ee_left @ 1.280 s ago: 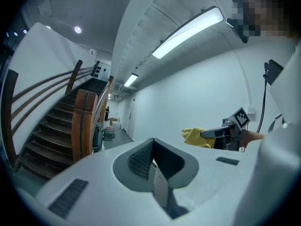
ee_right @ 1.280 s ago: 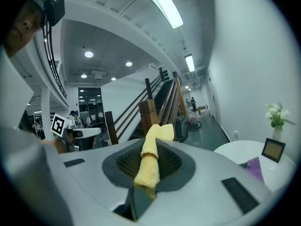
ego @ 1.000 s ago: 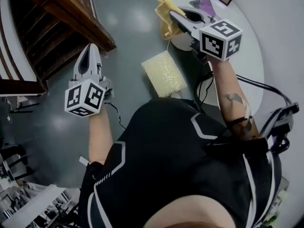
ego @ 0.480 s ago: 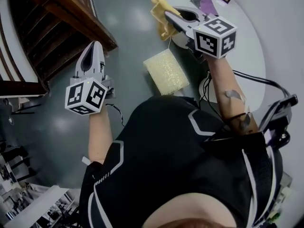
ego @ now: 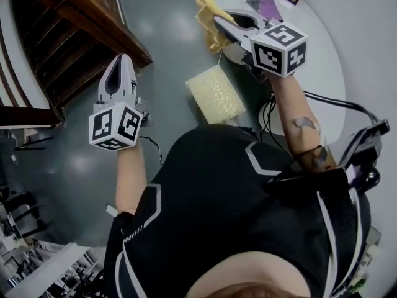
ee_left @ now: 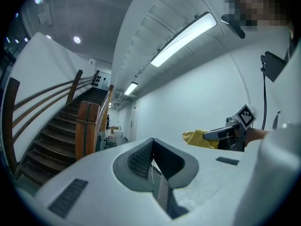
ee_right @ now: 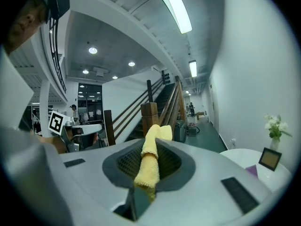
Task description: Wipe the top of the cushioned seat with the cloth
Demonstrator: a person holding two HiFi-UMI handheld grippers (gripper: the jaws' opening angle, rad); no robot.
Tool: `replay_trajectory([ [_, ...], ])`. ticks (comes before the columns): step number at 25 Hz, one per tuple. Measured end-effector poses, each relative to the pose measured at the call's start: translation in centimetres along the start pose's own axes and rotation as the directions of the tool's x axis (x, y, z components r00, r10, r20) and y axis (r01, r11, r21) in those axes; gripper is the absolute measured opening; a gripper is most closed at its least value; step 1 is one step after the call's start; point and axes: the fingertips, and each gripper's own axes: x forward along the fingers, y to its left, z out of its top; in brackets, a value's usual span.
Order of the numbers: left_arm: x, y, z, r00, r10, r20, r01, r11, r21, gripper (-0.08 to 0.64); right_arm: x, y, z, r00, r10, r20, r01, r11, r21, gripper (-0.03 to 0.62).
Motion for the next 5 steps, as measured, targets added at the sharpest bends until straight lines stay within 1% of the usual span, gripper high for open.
replay_trajectory([
  [5,-0.2,-0.32,0.24,1.0,-0.008,0.016,0.008,1.0,-0.014,0.003,-0.14,0.1,0.2,1.0,-0.001,0.005,0.001,1.0,-0.003,0.06],
])
